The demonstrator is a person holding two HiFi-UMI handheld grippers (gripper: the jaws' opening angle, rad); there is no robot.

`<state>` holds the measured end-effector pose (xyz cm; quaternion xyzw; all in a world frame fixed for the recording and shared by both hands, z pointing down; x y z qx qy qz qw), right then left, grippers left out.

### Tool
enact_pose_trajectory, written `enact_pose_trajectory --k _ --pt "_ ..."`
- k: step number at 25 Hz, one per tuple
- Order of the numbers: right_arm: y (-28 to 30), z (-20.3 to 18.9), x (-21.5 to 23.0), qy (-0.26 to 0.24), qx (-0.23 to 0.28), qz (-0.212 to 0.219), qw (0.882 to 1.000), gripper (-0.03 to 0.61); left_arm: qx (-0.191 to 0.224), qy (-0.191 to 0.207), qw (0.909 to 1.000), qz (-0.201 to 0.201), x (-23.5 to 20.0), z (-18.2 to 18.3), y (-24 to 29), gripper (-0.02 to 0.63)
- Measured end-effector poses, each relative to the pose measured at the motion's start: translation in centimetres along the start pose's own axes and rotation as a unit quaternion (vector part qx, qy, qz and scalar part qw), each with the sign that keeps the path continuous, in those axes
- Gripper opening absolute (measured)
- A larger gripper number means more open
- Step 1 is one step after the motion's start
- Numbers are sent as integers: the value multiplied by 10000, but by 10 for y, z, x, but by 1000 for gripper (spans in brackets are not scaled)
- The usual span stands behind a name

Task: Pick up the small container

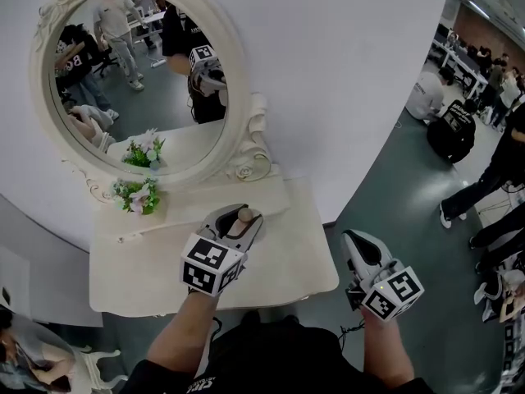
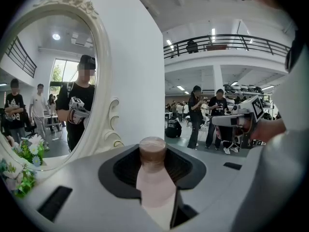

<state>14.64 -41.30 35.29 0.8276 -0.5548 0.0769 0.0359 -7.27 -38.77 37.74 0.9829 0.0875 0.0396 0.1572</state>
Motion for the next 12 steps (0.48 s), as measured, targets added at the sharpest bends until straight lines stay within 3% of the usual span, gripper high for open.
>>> enact_pose_trajectory --k 12 --pt "2 1 1 -17 56 93 9999 9 22 108 9999 13 2 5 1 144"
Point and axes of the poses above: the fingertips, and each gripper's own axes: y forward along the fingers, x to its right, z out of its top, the point moved 2 cm from there along -y, backward along the fingers, and after that the axes turned 7 degrees about z, right-handed, at the moved point
